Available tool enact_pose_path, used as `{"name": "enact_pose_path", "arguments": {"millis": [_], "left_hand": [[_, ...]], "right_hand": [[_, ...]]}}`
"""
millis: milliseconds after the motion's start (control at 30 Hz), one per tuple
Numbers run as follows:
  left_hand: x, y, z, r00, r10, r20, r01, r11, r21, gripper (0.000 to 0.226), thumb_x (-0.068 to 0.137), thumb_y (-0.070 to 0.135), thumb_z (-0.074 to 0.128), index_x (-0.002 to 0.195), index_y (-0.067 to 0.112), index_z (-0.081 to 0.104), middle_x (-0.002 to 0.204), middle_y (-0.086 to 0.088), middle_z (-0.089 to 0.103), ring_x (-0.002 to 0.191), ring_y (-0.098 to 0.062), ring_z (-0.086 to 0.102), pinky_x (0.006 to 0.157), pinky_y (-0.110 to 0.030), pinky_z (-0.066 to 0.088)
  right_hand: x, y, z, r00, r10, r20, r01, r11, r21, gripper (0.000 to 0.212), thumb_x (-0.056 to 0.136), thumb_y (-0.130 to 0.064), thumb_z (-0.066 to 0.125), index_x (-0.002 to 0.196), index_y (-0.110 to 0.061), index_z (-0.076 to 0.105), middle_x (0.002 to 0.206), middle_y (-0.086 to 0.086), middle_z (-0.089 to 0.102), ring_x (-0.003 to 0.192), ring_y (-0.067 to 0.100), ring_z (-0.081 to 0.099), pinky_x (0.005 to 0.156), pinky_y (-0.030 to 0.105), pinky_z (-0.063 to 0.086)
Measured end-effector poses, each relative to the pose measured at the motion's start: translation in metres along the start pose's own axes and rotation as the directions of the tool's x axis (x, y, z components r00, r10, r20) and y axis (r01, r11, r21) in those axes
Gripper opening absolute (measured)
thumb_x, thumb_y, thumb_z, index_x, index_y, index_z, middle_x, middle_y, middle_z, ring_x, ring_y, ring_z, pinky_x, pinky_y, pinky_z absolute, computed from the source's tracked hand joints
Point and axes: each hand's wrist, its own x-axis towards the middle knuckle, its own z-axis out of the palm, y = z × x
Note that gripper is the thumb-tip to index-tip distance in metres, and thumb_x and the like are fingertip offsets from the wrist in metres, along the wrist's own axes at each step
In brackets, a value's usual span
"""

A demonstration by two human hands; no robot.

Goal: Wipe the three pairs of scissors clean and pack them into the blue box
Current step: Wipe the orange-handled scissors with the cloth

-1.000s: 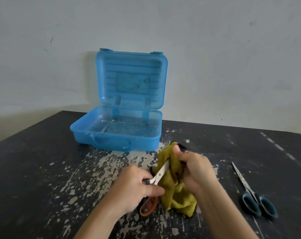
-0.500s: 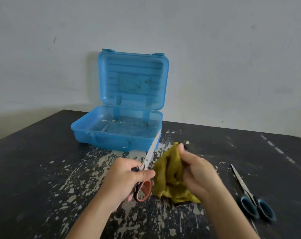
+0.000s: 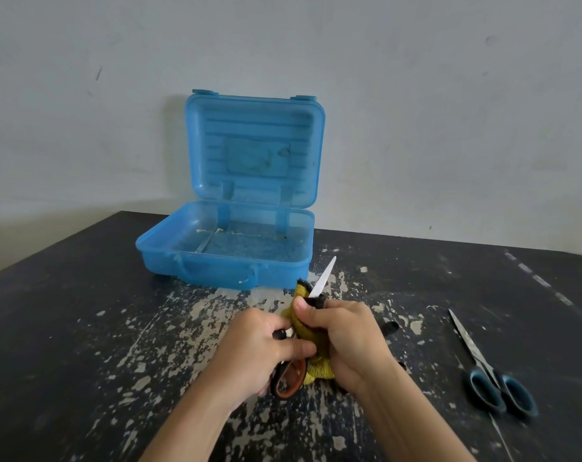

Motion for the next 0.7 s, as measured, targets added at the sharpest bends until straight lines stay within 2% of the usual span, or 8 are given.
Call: {"name": "enact_pose_path", "arguments": {"millis": [167, 233, 333, 400, 500, 567, 633, 700], "left_hand": [[-0.005, -0.002, 0.001, 0.992, 0.016, 0.124, -0.028, 0.995, 0.098, 0.034, 0.074, 0.027, 0.077, 0.087, -0.004, 0.068, 0.079, -0.028, 0.068, 0.024, -0.001, 0.032, 0.033, -0.013, 0.025], [-0.004, 0.001, 0.005, 0.993, 0.025, 0.115, -0.036, 0.994, 0.099, 0.027, 0.074, 0.027, 0.077, 0.091, 0.012, 0.062, 0.07, -0.021, 0.064, 0.024, -0.002, 0.033, 0.033, -0.012, 0.025], [-0.004, 0.003, 0.007, 0.993, 0.011, 0.116, -0.016, 0.999, 0.043, 0.029, 0.073, 0.026, 0.077, 0.089, 0.019, 0.055, 0.068, -0.016, 0.063, 0.024, -0.004, 0.034, 0.032, -0.016, 0.026], [-0.005, 0.0, 0.004, 0.989, -0.008, 0.151, 0.007, 1.0, 0.006, 0.023, 0.072, 0.027, 0.077, 0.087, 0.015, 0.065, 0.074, -0.019, 0.071, 0.027, -0.01, 0.034, 0.031, -0.02, 0.025], [-0.005, -0.004, 0.001, 0.999, -0.047, 0.022, 0.048, 0.997, -0.066, 0.054, 0.073, 0.021, 0.077, 0.121, 0.004, 0.06, 0.074, -0.014, 0.071, 0.027, -0.013, 0.035, 0.03, -0.02, 0.027], [-0.001, -0.007, 0.002, 0.994, -0.098, -0.056, 0.093, 0.992, -0.086, 0.065, 0.073, 0.02, 0.078, 0.13, 0.001, 0.053, 0.074, -0.009, 0.068, 0.026, -0.013, 0.035, 0.03, -0.021, 0.028], [0.001, -0.009, 0.003, 0.989, -0.111, -0.096, 0.101, 0.99, -0.102, 0.068, 0.072, 0.019, 0.079, 0.131, -0.001, 0.051, 0.073, -0.004, 0.066, 0.027, -0.015, 0.035, 0.03, -0.021, 0.028], [0.002, -0.009, 0.002, 0.987, -0.092, -0.13, 0.072, 0.986, -0.152, 0.059, 0.07, 0.018, 0.08, 0.123, 0.001, 0.058, 0.065, -0.004, 0.066, 0.028, -0.017, 0.034, 0.03, -0.021, 0.026]], "right_hand": [[0.013, -0.02, -0.019, 0.989, -0.004, -0.149, 0.02, 0.995, 0.103, 0.042, 0.06, -0.015, 0.074, 0.09, 0.012, 0.063, 0.082, 0.02, 0.069, 0.067, 0.028, 0.067, 0.055, 0.033, 0.054], [0.016, -0.025, -0.026, 0.984, -0.047, -0.17, 0.076, 0.983, 0.169, 0.041, 0.052, -0.014, 0.073, 0.084, 0.01, 0.063, 0.075, 0.019, 0.067, 0.061, 0.026, 0.066, 0.055, 0.032, 0.055], [0.018, -0.026, -0.031, 0.987, -0.047, -0.155, 0.083, 0.968, 0.237, 0.031, 0.056, -0.013, 0.071, 0.078, 0.007, 0.063, 0.069, 0.015, 0.067, 0.058, 0.022, 0.067, 0.054, 0.031, 0.056], [0.025, -0.03, -0.042, 0.979, -0.06, -0.193, 0.13, 0.919, 0.373, 0.036, 0.062, -0.016, 0.071, 0.089, 0.008, 0.062, 0.085, 0.017, 0.068, 0.075, 0.024, 0.069, 0.07, 0.037, 0.056], [0.027, -0.039, -0.058, 0.953, -0.166, -0.253, 0.27, 0.846, 0.461, 0.034, 0.061, -0.021, 0.07, 0.088, 0.0, 0.062, 0.087, 0.011, 0.063, 0.09, 0.021, 0.062, 0.096, 0.043, 0.046], [0.021, -0.034, -0.056, 0.951, -0.251, -0.182, 0.302, 0.886, 0.352, 0.021, 0.071, -0.02, 0.067, 0.084, -0.003, 0.063, 0.079, 0.01, 0.06, 0.08, 0.016, 0.059, 0.095, 0.036, 0.047], [0.01, -0.025, -0.041, 0.926, -0.37, -0.078, 0.368, 0.929, -0.039, 0.012, 0.085, -0.015, 0.059, 0.083, -0.006, 0.067, 0.079, 0.008, 0.064, 0.072, 0.011, 0.061, 0.076, 0.021, 0.052], [0.004, -0.013, -0.025, 0.875, -0.471, 0.113, 0.471, 0.773, -0.424, 0.018, 0.091, -0.021, 0.053, 0.083, -0.014, 0.068, 0.083, -0.003, 0.066, 0.07, 0.007, 0.061, 0.065, 0.012, 0.049]]}}
